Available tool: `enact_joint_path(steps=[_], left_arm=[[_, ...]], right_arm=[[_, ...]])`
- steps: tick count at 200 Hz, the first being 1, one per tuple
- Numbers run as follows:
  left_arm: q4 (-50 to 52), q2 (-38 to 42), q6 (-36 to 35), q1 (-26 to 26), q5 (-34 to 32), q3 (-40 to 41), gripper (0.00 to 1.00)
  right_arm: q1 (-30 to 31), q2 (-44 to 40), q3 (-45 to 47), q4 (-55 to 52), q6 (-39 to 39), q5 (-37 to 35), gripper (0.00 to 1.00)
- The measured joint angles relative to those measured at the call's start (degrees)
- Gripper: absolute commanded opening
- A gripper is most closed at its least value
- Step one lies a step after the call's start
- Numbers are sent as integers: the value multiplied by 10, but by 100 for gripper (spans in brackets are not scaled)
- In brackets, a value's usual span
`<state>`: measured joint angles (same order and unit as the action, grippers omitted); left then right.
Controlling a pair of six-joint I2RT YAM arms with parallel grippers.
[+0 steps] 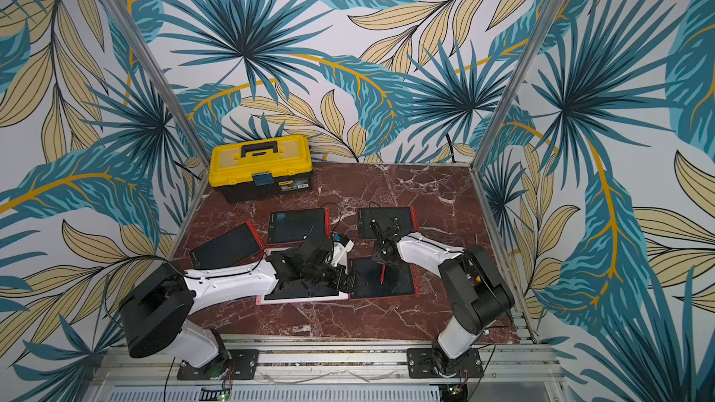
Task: Place the stylus back onto the writing tablet
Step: Pick up the stylus from the writing tablet.
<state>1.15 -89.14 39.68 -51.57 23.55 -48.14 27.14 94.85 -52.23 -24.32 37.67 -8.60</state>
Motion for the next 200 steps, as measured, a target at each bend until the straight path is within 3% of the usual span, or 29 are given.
enact_joint_path(steps=[58, 114, 200], left_arm=[[0, 0, 2, 0, -2, 0, 97], [0, 0, 4, 0, -4, 0, 97], [0, 0, 4, 0, -4, 0, 97]], right_arm=[[8, 16, -15, -2, -1, -7, 13], [13, 22, -29, -9, -4, -13, 6], [16, 37, -43, -15, -7, -19, 10]])
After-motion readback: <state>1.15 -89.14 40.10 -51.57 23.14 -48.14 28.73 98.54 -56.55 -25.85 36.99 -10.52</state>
